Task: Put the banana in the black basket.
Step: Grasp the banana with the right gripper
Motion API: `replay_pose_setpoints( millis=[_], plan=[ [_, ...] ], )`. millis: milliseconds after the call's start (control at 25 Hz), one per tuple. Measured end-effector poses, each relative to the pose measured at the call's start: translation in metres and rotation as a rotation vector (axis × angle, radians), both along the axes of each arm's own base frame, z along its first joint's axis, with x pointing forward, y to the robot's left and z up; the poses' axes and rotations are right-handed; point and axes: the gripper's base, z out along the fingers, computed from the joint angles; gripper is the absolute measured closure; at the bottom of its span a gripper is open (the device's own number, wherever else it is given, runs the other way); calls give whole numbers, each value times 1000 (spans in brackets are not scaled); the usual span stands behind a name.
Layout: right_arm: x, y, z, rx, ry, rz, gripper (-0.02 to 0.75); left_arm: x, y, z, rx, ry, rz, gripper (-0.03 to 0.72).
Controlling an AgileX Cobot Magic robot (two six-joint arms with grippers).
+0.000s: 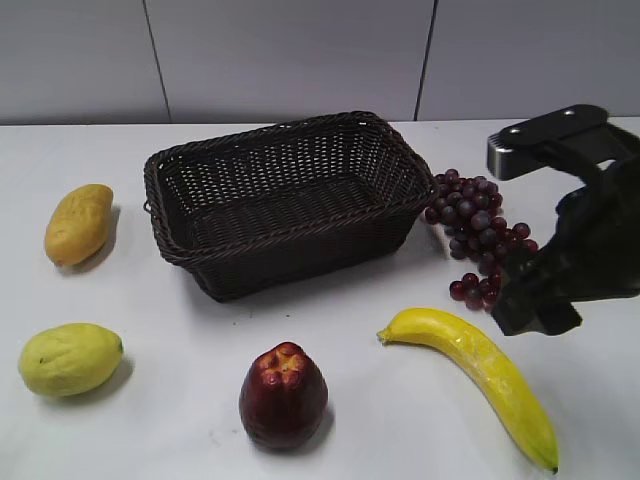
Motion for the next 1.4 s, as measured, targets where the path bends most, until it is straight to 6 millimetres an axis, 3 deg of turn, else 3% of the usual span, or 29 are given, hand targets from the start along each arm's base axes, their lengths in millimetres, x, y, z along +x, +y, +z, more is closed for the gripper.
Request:
replay_pose_setpoints(
  millis=[280, 480, 720, 1000, 1120, 1240, 1400],
  plan=[
    [27, 21, -43, -72, 120, 2, 113, 0, 0, 0, 0, 0, 0, 207],
    [39, 28, -77, -95, 162, 2, 118, 0, 0, 0, 0, 0, 0, 207],
    [48, 33, -105, -102, 174, 3, 150, 0, 0, 0, 0, 0, 0, 207],
    [53, 36, -122, -107, 184, 4, 195, 0, 0, 0, 0, 0, 0, 207],
    [54, 36, -127, -111, 191, 4, 259, 0, 0, 0, 0, 0, 0, 207],
    [54, 36, -130, -117, 202, 4, 374, 0, 0, 0, 0, 0, 0, 207],
    [54, 37, -130, -121, 208, 4, 392, 0, 0, 0, 0, 0, 0, 207]
  ],
)
